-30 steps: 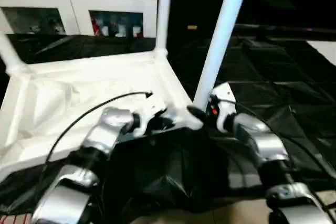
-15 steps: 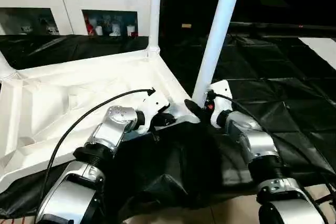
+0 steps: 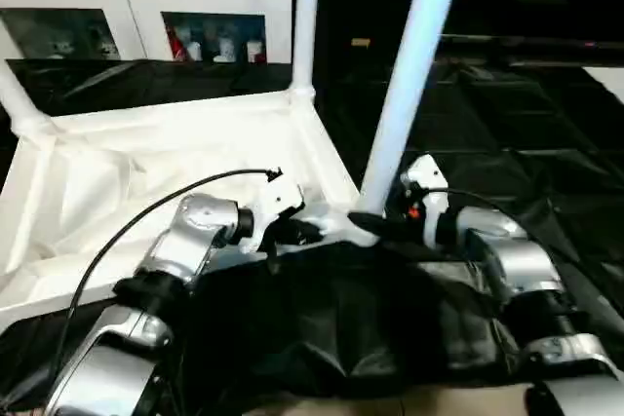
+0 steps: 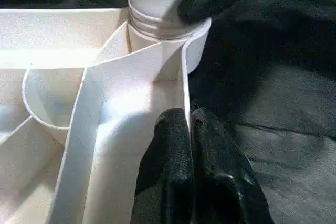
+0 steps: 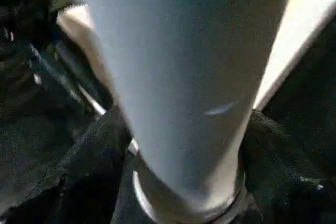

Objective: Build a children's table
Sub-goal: Rotate leg to tighten

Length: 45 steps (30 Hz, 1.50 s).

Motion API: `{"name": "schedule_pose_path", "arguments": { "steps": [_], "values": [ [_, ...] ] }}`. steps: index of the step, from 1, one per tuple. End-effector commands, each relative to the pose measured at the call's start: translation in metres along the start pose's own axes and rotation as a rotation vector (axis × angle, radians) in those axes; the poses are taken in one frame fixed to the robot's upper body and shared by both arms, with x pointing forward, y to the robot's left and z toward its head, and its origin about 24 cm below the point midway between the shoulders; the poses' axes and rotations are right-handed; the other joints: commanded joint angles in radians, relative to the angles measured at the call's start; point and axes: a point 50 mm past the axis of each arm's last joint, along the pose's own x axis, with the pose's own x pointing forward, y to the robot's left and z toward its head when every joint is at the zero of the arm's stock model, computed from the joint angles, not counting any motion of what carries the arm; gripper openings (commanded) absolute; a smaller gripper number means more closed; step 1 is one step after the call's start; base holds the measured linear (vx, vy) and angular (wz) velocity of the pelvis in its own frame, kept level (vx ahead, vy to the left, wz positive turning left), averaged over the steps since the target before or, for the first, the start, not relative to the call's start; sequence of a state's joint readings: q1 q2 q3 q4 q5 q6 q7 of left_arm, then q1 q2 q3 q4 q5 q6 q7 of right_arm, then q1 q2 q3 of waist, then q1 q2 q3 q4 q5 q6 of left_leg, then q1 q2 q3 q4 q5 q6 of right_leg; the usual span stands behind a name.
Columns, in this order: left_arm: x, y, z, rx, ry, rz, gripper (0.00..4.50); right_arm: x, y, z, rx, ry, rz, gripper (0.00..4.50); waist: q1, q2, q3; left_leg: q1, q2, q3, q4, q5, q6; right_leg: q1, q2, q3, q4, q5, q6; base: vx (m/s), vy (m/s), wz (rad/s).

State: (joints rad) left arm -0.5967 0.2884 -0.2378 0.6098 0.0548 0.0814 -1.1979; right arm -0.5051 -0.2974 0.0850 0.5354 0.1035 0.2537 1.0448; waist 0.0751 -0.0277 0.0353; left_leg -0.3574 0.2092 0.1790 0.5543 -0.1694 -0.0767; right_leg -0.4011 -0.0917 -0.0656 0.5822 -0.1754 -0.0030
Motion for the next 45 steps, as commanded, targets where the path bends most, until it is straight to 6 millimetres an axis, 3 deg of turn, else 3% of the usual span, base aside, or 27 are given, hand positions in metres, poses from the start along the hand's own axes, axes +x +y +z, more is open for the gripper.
{"name": "schedule_pose_path", "arguments": {
  "steps": [1, 3, 5, 9, 13, 19, 23, 26, 29, 33, 35, 39, 41, 45],
  "values": [
    [0.008, -0.007, 0.011, 0.041, -0.057, -0.075, 0.00, 0.011, 0.018, -0.021, 0.038, 0.094, 0.134, 3.21, 0.003, 0.000, -0.060, 0.005, 0.021, 0.009, -0.044, -0.106, 0.087, 0.054, -0.038, 0.034, -0.033, 0.034, -0.279, 0.000, 0.000, 0.00],
    [0.005, -0.009, 0.009, 0.033, -0.052, -0.099, 0.00, 0.009, 0.018, -0.024, 0.010, 0.114, 0.140, 3.21, 0.009, 0.000, -0.057, 0.005, 0.023, 0.011, -0.045, -0.128, 0.085, 0.052, -0.041, 0.035, -0.035, 0.000, -0.275, 0.000, 0.000, 0.00],
    [0.003, -0.010, 0.008, 0.028, -0.049, -0.115, 0.00, 0.008, 0.018, -0.025, 0.009, 0.120, 0.145, 3.21, 0.010, 0.002, -0.052, 0.008, 0.025, 0.010, -0.051, -0.195, 0.057, 0.049, -0.043, 0.036, -0.046, -0.110, -0.254, 0.000, 0.000, 0.00],
    [0.000, -0.014, 0.006, 0.021, -0.048, -0.141, 0.00, 0.008, 0.022, -0.024, 0.018, 0.116, 0.182, 3.08, 0.008, 0.001, -0.050, 0.009, 0.027, 0.007, -0.057, -0.243, 0.028, 0.047, -0.045, 0.038, -0.054, -0.200, -0.224, 0.000, 0.000, 0.00],
    [-0.002, -0.015, 0.005, 0.021, -0.040, -0.157, 0.00, 0.007, 0.025, -0.022, 0.019, 0.111, 0.217, 2.79, 0.010, 0.000, -0.051, 0.009, 0.024, 0.007, -0.055, -0.232, 0.025, 0.046, -0.043, 0.040, -0.053, -0.200, -0.214, 0.000, 0.000, 0.00],
    [0.000, -0.012, 0.006, 0.024, -0.038, -0.121, 0.00, 0.008, 0.028, -0.025, 0.033, 0.110, 0.231, 2.73, 0.010, -0.001, -0.051, 0.008, 0.023, 0.007, -0.053, -0.230, 0.026, 0.045, -0.043, 0.040, -0.052, -0.200, -0.215, 0.000, 0.000, 0.00],
    [0.008, -0.002, 0.009, 0.013, -0.034, 0.005, 0.00, 0.017, 0.023, -0.028, 0.053, 0.077, 0.102, 2.72, 0.006, -0.001, -0.047, 0.011, 0.022, 0.006, -0.056, -0.261, 0.014, 0.039, -0.044, 0.041, -0.060, -0.255, -0.202, 0.000, 0.000, 0.00],
    [0.015, 0.006, 0.014, -0.013, -0.042, 0.101, 0.00, 0.027, 0.012, -0.027, 0.109, 0.034, -0.095, 2.72, 0.000, -0.002, -0.042, 0.017, 0.017, -0.002, -0.060, -0.341, -0.016, 0.031, -0.050, 0.040, -0.079, -0.446, -0.145, 0.000, 0.000, 0.00],
    [0.025, 0.011, 0.020, -0.031, -0.042, 0.165, 0.00, 0.041, 0.010, -0.025, 0.189, -0.020, -0.230, 2.72, -0.010, -0.002, -0.041, 0.016, 0.014, -0.008, -0.062, -0.369, -0.028, 0.027, -0.049, 0.036, -0.089, -0.524, -0.108, 0.000, 0.000, 0.00],
    [0.033, 0.015, 0.026, -0.044, -0.041, 0.233, 0.00, 0.054, 0.014, -0.022, 0.221, -0.040, -0.274, 2.72, -0.021, 0.000, -0.042, 0.015, 0.013, -0.011, -0.063, -0.387, -0.023, 0.025, -0.047, 0.033, -0.094, -0.513, -0.101, -0.014, 0.001, 0.00],
    [0.039, 0.018, 0.030, -0.059, -0.046, 0.289, 0.00, 0.065, 0.017, -0.019, 0.246, -0.046, -0.333, 2.72, -0.025, 0.006, -0.043, 0.016, 0.014, -0.010, -0.064, -0.383, -0.027, 0.022, -0.045, 0.035, -0.091, -0.476, -0.115, 0.000, 0.000, 0.00],
    [0.048, 0.016, 0.035, -0.066, -0.065, 0.289, 0.00, 0.083, 0.027, -0.009, 0.232, -0.085, -0.315, 2.72, -0.025, 0.004, -0.045, 0.010, 0.014, -0.009, -0.064, -0.367, -0.021, 0.028, -0.045, 0.036, -0.085, -0.418, -0.135, 0.000, 0.000, 0.00],
    [0.049, 0.011, 0.035, -0.057, -0.076, 0.237, 0.00, 0.087, 0.031, -0.004, 0.203, -0.098, -0.273, 3.28, -0.025, -0.003, -0.046, 0.007, 0.014, -0.007, -0.064, -0.351, -0.012, 0.032, -0.044, 0.036, -0.082, -0.386, -0.143, 0.000, 0.000, 0.00],
    [0.044, 0.009, 0.030, -0.047, -0.073, 0.198, 0.00, 0.080, 0.028, -0.002, 0.181, -0.099, -0.220, 3.52, -0.022, -0.003, -0.047, 0.004, 0.015, -0.004, -0.062, -0.315, 0.007, 0.036, -0.046, 0.038, -0.076, -0.347, -0.158, 0.000, 0.000, 0.00]
  ]
}}
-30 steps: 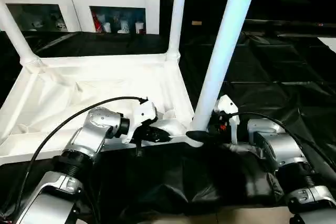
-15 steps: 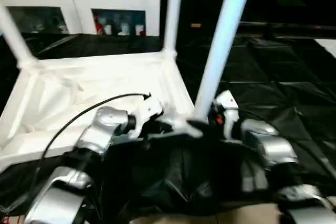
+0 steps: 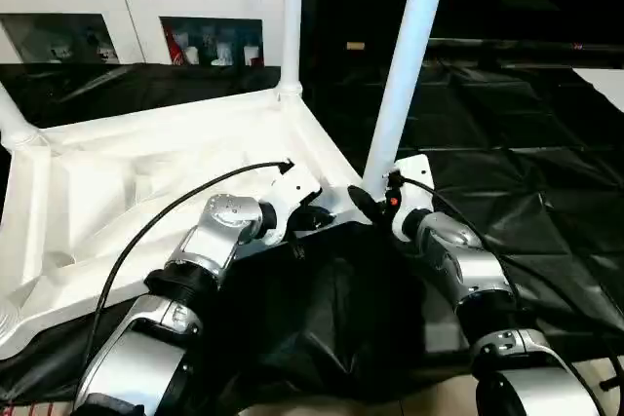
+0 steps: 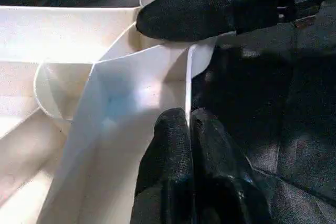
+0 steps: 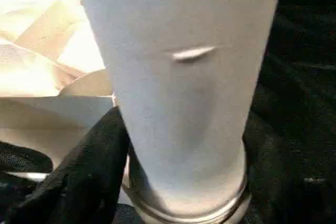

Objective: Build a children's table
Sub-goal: Rotate leg to tighten

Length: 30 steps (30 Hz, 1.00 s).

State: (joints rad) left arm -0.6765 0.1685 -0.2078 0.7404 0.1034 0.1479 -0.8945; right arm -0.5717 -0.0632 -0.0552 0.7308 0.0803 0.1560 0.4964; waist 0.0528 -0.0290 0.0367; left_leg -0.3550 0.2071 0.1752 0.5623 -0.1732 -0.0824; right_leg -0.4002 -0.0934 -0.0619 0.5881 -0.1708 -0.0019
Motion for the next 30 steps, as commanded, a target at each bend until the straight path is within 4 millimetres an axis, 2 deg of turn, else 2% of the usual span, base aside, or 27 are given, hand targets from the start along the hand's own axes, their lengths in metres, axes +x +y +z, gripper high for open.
{"name": "schedule_pose_path", "arguments": {
  "steps": [1, 2, 5, 9, 10, 11, 12, 14, 17, 24, 26, 30],
  "values": [
    [0.012, -0.013, 0.020, 0.044, -0.086, -0.072, 0.00, 0.013, 0.044, -0.011, -0.024, 0.071, 0.267, 3.63, 0.000, -0.001, -0.049, 0.000, 0.018, 0.000, -0.071, -0.298, 0.015, 0.037, -0.043, 0.035, -0.080, -0.336, -0.162, 0.000, 0.000, 0.00],
    [0.010, -0.012, 0.019, 0.046, -0.084, -0.084, 0.00, 0.010, 0.041, -0.010, -0.038, 0.078, 0.285, 3.77, 0.001, -0.002, -0.050, -0.001, 0.018, 0.000, -0.070, -0.285, 0.018, 0.039, -0.043, 0.034, -0.078, -0.320, -0.166, 0.000, 0.000, 0.00],
    [0.006, -0.012, 0.016, 0.051, -0.080, -0.098, 0.00, 0.006, 0.037, -0.010, -0.059, 0.088, 0.324, 3.77, 0.003, -0.002, -0.051, -0.002, 0.018, 0.003, -0.067, -0.257, 0.029, 0.042, -0.043, 0.034, -0.074, -0.276, -0.179, 0.000, 0.000, 0.00],
    [-0.004, -0.011, 0.009, 0.066, -0.074, -0.159, 0.00, -0.010, 0.023, -0.010, -0.116, 0.114, 0.437, 3.77, 0.003, -0.003, -0.053, -0.003, 0.020, 0.004, -0.064, -0.224, 0.042, 0.046, -0.043, 0.035, -0.067, -0.219, -0.199, 0.000, 0.000, 0.00],
    [-0.007, -0.012, 0.007, 0.074, -0.073, -0.182, 0.00, -0.015, 0.018, -0.010, -0.128, 0.125, 0.471, 3.77, 0.003, -0.003, -0.054, -0.004, 0.020, 0.004, -0.062, -0.209, 0.053, 0.048, -0.041, 0.034, -0.062, -0.180, -0.216, 0.000, 0.000, 0.00],
    [-0.010, -0.013, 0.006, 0.081, -0.077, -0.204, 0.00, -0.019, 0.015, -0.010, -0.139, 0.131, 0.494, 3.77, 0.002, -0.007, -0.054, -0.004, 0.020, 0.005, -0.061, -0.207, 0.058, 0.048, -0.041, 0.034, -0.062, -0.174, -0.221, 0.000, 0.000, 0.00],
    [-0.011, -0.013, 0.006, 0.086, -0.080, -0.220, 0.00, -0.022, 0.013, -0.009, -0.146, 0.135, 0.510, 3.77, 0.004, -0.003, -0.053, -0.003, 0.021, 0.006, -0.061, -0.211, 0.061, 0.047, -0.041, 0.034, -0.061, -0.175, -0.228, 0.000, 0.000, 0.00],
    [-0.013, -0.014, 0.005, 0.090, -0.079, -0.236, 0.00, -0.025, 0.011, -0.009, -0.150, 0.143, 0.534, 3.77, 0.007, -0.006, -0.053, -0.001, 0.022, 0.007, -0.061, -0.207, 0.062, 0.049, -0.041, 0.034, -0.060, -0.175, -0.232, 0.000, 0.000, 0.00],
    [-0.019, -0.017, 0.000, 0.105, -0.063, -0.297, 0.00, -0.036, 0.007, -0.010, -0.173, 0.175, 0.612, 3.77, 0.014, -0.004, -0.052, 0.002, 0.026, 0.010, -0.060, -0.215, 0.063, 0.046, -0.040, 0.034, -0.058, -0.178, -0.238, 0.000, 0.000, 0.00],
    [-0.034, -0.019, -0.012, 0.115, -0.011, -0.377, 0.00, -0.046, 0.005, -0.017, -0.189, 0.235, 0.688, 3.77, 0.018, -0.005, -0.050, 0.001, 0.027, 0.009, -0.063, -0.240, 0.049, 0.043, -0.043, 0.034, -0.060, -0.233, -0.221, 0.000, 0.000, 0.00],
    [-0.035, -0.020, -0.013, 0.116, -0.007, -0.385, 0.00, -0.047, 0.006, -0.017, -0.182, 0.239, 0.698, 3.47, 0.016, -0.006, -0.049, 0.001, 0.028, 0.009, -0.064, -0.248, 0.044, 0.042, -0.043, 0.035, -0.062, -0.249, -0.216, 0.000, 0.000, 0.00],
    [-0.036, -0.021, -0.014, 0.113, -0.005, -0.392, 0.00, -0.047, 0.007, -0.018, -0.179, 0.241, 0.706, 3.34, 0.016, -0.007, -0.049, 0.003, 0.027, 0.009, -0.064, -0.255, 0.037, 0.040, -0.044, 0.036, -0.064, -0.268, -0.211, 0.000, 0.000, 0.00]
  ]
}}
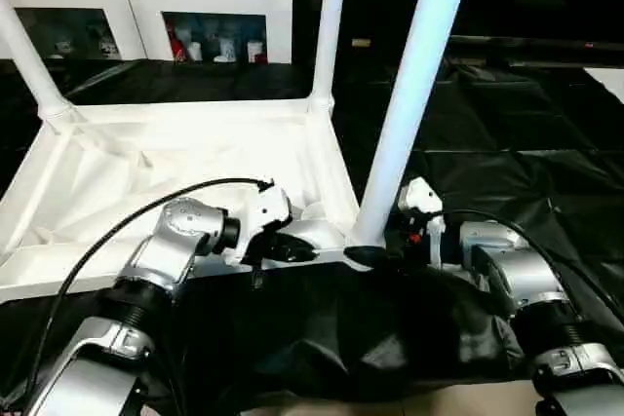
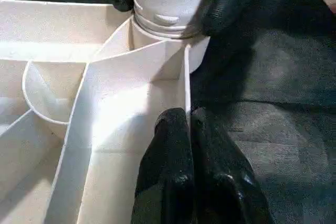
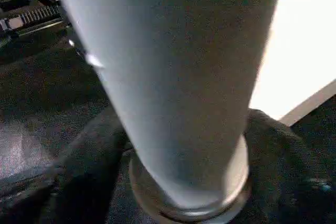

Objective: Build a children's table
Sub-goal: Rotate leg to tighten

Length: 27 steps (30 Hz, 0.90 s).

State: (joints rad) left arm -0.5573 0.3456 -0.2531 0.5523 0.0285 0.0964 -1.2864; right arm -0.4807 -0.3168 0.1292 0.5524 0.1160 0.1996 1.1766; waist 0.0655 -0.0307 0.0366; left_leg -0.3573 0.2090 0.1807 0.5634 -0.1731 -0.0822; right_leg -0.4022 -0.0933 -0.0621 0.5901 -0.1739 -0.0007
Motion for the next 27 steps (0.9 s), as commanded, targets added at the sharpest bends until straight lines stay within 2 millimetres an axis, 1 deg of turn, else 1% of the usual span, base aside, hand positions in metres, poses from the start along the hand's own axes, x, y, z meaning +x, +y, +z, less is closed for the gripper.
{"name": "schedule_pose_path", "arguments": {
  "steps": [1, 3, 4, 6, 9, 10, 11, 13, 14, 15, 16, 17, 18, 19, 20, 21, 22, 23, 24, 25, 27],
  "values": [
    [0.010, -0.008, 0.004, 0.016, -0.021, -0.065, 0.00, 0.012, 0.013, -0.011, 0.042, 0.040, 0.096, 3.08, 0.003, -0.006, -0.050, 0.003, 0.025, 0.002, -0.065, -0.245, 0.037, 0.043, -0.043, 0.036, -0.064, -0.254, -0.211, 0.000, 0.000, 0.00],
    [0.011, -0.008, 0.004, 0.015, -0.023, -0.061, 0.00, 0.013, 0.014, -0.011, 0.044, 0.037, 0.099, 2.91, 0.003, -0.006, -0.050, 0.003, 0.025, 0.003, -0.064, -0.237, 0.039, 0.043, -0.043, 0.036, -0.063, -0.241, -0.213, 0.000, 0.000, 0.00],
    [0.012, -0.008, 0.005, 0.014, -0.028, -0.051, 0.00, 0.014, 0.015, -0.011, 0.049, 0.034, 0.103, 2.91, 0.002, -0.011, -0.051, 0.003, 0.025, 0.004, -0.063, -0.232, 0.041, 0.044, -0.042, 0.036, -0.062, -0.236, -0.213, 0.000, 0.000, 0.00],
    [0.013, -0.007, 0.006, 0.011, -0.033, -0.041, 0.00, 0.015, 0.016, -0.012, 0.050, 0.033, 0.103, 2.76, 0.004, -0.008, -0.051, 0.003, 0.024, 0.004, -0.063, -0.222, 0.043, 0.044, -0.043, 0.036, -0.060, -0.223, -0.215, 0.000, 0.000, 0.00],
    [0.016, -0.002, 0.008, -0.003, -0.044, 0.010, 0.00, 0.019, 0.017, -0.012, 0.068, 0.015, 0.076, 2.68, 0.005, -0.009, -0.050, 0.004, 0.024, 0.004, -0.063, -0.225, 0.043, 0.043, -0.043, 0.036, -0.062, -0.232, -0.213, 0.000, 0.000, 0.00],
    [0.018, 0.001, 0.009, -0.019, -0.047, 0.045, 0.00, 0.023, 0.017, -0.012, 0.079, 0.000, 0.043, 2.65, 0.004, -0.009, -0.048, 0.005, 0.023, 0.004, -0.064, -0.238, 0.039, 0.042, -0.043, 0.036, -0.065, -0.255, -0.207, 0.000, 0.000, 0.00],
    [0.021, 0.005, 0.011, -0.032, -0.047, 0.088, 0.00, 0.027, 0.013, -0.013, 0.087, -0.010, -0.029, 2.65, 0.004, -0.009, -0.046, 0.005, 0.022, 0.004, -0.065, -0.251, 0.036, 0.040, -0.044, 0.037, -0.069, -0.280, -0.202, 0.000, 0.000, 0.00],
    [0.023, 0.007, 0.012, -0.040, -0.046, 0.116, 0.00, 0.030, 0.011, -0.013, 0.091, -0.015, -0.079, 2.65, -0.002, -0.013, -0.041, 0.011, 0.018, -0.001, -0.067, -0.319, 0.008, 0.032, -0.049, 0.036, -0.084, -0.432, -0.160, 0.000, 0.000, 0.00],
    [0.025, 0.011, 0.014, -0.043, -0.045, 0.150, 0.00, 0.034, 0.007, -0.014, 0.113, -0.020, -0.142, 2.65, -0.003, -0.013, -0.040, 0.011, 0.017, -0.003, -0.068, -0.332, 0.005, 0.032, -0.049, 0.035, -0.088, -0.468, -0.147, 0.000, 0.000, 0.00],
    [0.029, 0.015, 0.016, -0.053, -0.041, 0.200, 0.00, 0.039, 0.003, -0.014, 0.144, -0.034, -0.229, 2.64, -0.004, -0.006, -0.038, 0.018, 0.017, -0.004, -0.068, -0.354, -0.001, 0.023, -0.050, 0.036, -0.097, -0.518, -0.128, 0.000, 0.000, 0.00],
    [0.030, 0.016, 0.017, -0.054, -0.042, 0.207, 0.00, 0.040, 0.003, -0.014, 0.149, -0.037, -0.237, 2.64, -0.011, -0.007, -0.037, 0.019, 0.015, -0.008, -0.068, -0.382, -0.011, 0.020, -0.049, 0.032, -0.102, -0.564, -0.113, -0.051, -0.004, 0.00],
    [0.034, 0.019, 0.020, -0.063, -0.043, 0.245, 0.00, 0.046, 0.002, -0.013, 0.176, -0.056, -0.277, 2.64, -0.013, -0.005, -0.038, 0.015, 0.014, -0.013, -0.070, -0.385, -0.015, 0.026, -0.050, 0.029, -0.101, -0.578, -0.104, -0.078, 0.005, -0.03],
    [0.037, 0.022, 0.023, -0.070, -0.044, 0.274, 0.00, 0.051, 0.002, -0.012, 0.198, -0.070, -0.305, 2.64, -0.016, -0.004, -0.038, 0.013, 0.014, -0.016, -0.072, -0.393, -0.021, 0.026, -0.050, 0.026, -0.105, -0.595, -0.088, -0.057, 0.009, -0.06],
    [0.039, 0.023, 0.025, -0.074, -0.045, 0.289, 0.00, 0.055, 0.002, -0.011, 0.208, -0.078, -0.317, 2.64, -0.020, -0.002, -0.038, 0.018, 0.012, -0.016, -0.072, -0.410, -0.022, 0.021, -0.048, 0.024, -0.111, -0.606, -0.081, 0.000, 0.000, 0.00],
    [0.049, 0.026, 0.033, -0.093, -0.060, 0.335, 0.00, 0.068, 0.001, -0.009, 0.251, -0.072, -0.413, 2.64, -0.021, 0.002, -0.038, 0.019, 0.013, -0.018, -0.073, -0.418, -0.022, 0.022, -0.047, 0.023, -0.112, -0.601, -0.082, 0.000, 0.000, 0.00],
    [0.054, 0.027, 0.036, -0.096, -0.062, 0.351, 0.00, 0.073, 0.000, -0.007, 0.270, -0.068, -0.463, 2.64, -0.029, 0.002, -0.041, 0.018, 0.014, -0.023, -0.076, -0.428, -0.031, 0.025, -0.046, 0.019, -0.110, -0.578, -0.090, 0.000, 0.000, 0.00],
    [0.056, 0.028, 0.038, -0.098, -0.063, 0.361, 0.00, 0.076, -0.001, -0.006, 0.283, -0.065, -0.496, 2.64, -0.032, 0.002, -0.041, 0.015, 0.014, -0.022, -0.077, -0.425, -0.031, 0.025, -0.046, 0.020, -0.109, -0.562, -0.093, 0.000, 0.000, 0.00],
    [0.059, 0.027, 0.040, -0.096, -0.064, 0.363, 0.00, 0.079, -0.002, -0.005, 0.294, -0.070, -0.527, 2.64, -0.032, 0.003, -0.042, 0.014, 0.014, -0.023, -0.078, -0.422, -0.031, 0.026, -0.046, 0.019, -0.108, -0.548, -0.098, 0.000, 0.000, 0.00],
    [0.059, 0.027, 0.040, -0.096, -0.064, 0.363, 0.00, 0.079, -0.002, -0.004, 0.295, -0.070, -0.530, 2.64, -0.036, 0.001, -0.040, 0.013, 0.013, -0.020, -0.077, -0.429, -0.028, 0.023, -0.044, 0.021, -0.109, -0.533, -0.105, 0.000, 0.000, 0.00],
    [0.065, 0.027, 0.044, -0.089, -0.069, 0.367, 0.00, 0.085, -0.002, 0.000, 0.270, -0.076, -0.560, 2.64, -0.036, 0.001, -0.041, 0.014, 0.013, -0.020, -0.076, -0.435, -0.023, 0.022, -0.046, 0.023, -0.109, -0.524, -0.110, 0.000, 0.000, 0.00],
    [0.067, 0.026, 0.045, -0.085, -0.071, 0.359, 0.00, 0.087, -0.002, 0.002, 0.254, -0.082, -0.561, 2.64, -0.035, 0.000, -0.043, 0.014, 0.012, -0.016, -0.074, -0.425, -0.015, 0.022, -0.047, 0.025, -0.108, -0.502, -0.118, 0.000, 0.000, 0.00]
  ]
}}
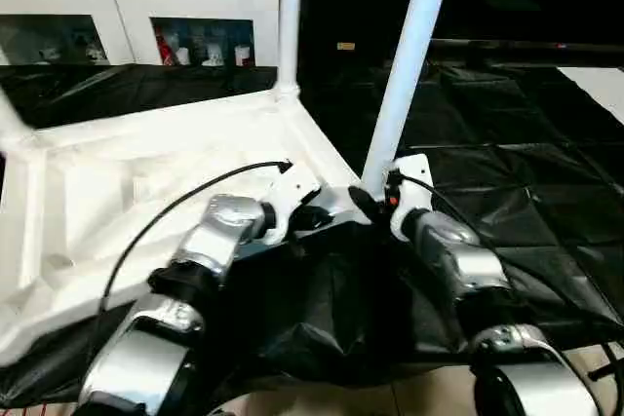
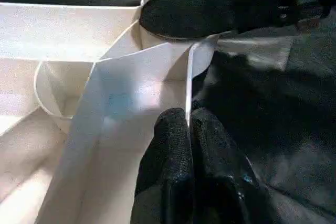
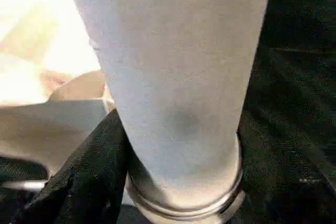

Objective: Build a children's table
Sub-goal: Rotate leg to tighten

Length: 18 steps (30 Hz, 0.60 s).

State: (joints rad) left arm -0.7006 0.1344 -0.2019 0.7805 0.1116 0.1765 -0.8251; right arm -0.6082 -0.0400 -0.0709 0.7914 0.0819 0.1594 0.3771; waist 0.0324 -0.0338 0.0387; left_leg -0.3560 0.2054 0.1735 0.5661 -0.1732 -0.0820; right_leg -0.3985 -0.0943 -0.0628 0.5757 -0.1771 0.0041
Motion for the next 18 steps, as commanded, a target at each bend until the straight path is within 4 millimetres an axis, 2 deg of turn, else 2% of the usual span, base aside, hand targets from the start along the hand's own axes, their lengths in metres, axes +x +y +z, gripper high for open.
{"name": "schedule_pose_path", "arguments": {
  "steps": [1, 3, 5, 8, 14, 15, 18],
  "values": [
    [0.019, -0.016, 0.026, 0.044, -0.076, -0.032, 0.00, 0.012, 0.045, -0.019, -0.014, 0.078, 0.166, 2.64, 0.000, 0.002, -0.045, 0.010, 0.016, -0.008, -0.077, -0.411, -0.007, 0.021, -0.045, 0.028, -0.091, -0.472, -0.131, 0.000, 0.000, 0.00],
    [0.020, -0.018, 0.025, 0.054, -0.079, -0.056, 0.00, 0.012, 0.045, -0.016, 0.012, 0.059, 0.188, 3.34, 0.003, 0.001, -0.047, 0.008, 0.017, -0.004, -0.076, -0.381, 0.002, 0.023, -0.044, 0.031, -0.085, -0.420, -0.146, 0.000, 0.000, 0.00],
    [0.020, -0.017, 0.025, 0.056, -0.080, -0.059, 0.00, 0.012, 0.045, -0.016, 0.014, 0.060, 0.201, 3.34, 0.005, 0.001, -0.048, 0.006, 0.017, -0.001, -0.076, -0.355, 0.009, 0.027, -0.043, 0.032, -0.080, -0.382, -0.159, 0.000, 0.000, 0.00],
    [0.014, -0.015, 0.021, 0.066, -0.084, -0.085, 0.00, 0.007, 0.041, -0.014, -0.052, 0.061, 0.265, 3.72, 0.007, 0.003, -0.048, 0.004, 0.018, 0.000, -0.076, -0.340, 0.016, 0.029, -0.043, 0.032, -0.080, -0.382, -0.163, 0.000, 0.000, 0.00],
    [-0.001, -0.014, 0.015, 0.110, -0.104, -0.197, 0.00, -0.009, 0.029, -0.010, -0.170, 0.076, 0.470, 3.72, 0.014, 0.001, -0.053, -0.003, 0.020, 0.002, -0.073, -0.281, 0.043, 0.042, -0.044, 0.032, -0.070, -0.304, -0.180, 0.000, 0.000, 0.00],
    [-0.003, -0.014, 0.014, 0.116, -0.102, -0.211, 0.00, -0.013, 0.026, -0.010, -0.189, 0.082, 0.502, 3.72, 0.012, 0.002, -0.053, -0.007, 0.021, 0.002, -0.074, -0.257, 0.045, 0.043, -0.044, 0.033, -0.065, -0.271, -0.191, 0.000, 0.000, 0.00],
    [-0.012, -0.012, 0.008, 0.123, -0.089, -0.252, 0.00, -0.025, 0.016, -0.009, -0.232, 0.112, 0.602, 3.72, 0.015, 0.003, -0.058, -0.003, 0.023, 0.004, -0.068, -0.213, 0.055, 0.047, -0.043, 0.032, -0.054, -0.189, -0.226, 0.000, 0.000, 0.00]
  ]
}}
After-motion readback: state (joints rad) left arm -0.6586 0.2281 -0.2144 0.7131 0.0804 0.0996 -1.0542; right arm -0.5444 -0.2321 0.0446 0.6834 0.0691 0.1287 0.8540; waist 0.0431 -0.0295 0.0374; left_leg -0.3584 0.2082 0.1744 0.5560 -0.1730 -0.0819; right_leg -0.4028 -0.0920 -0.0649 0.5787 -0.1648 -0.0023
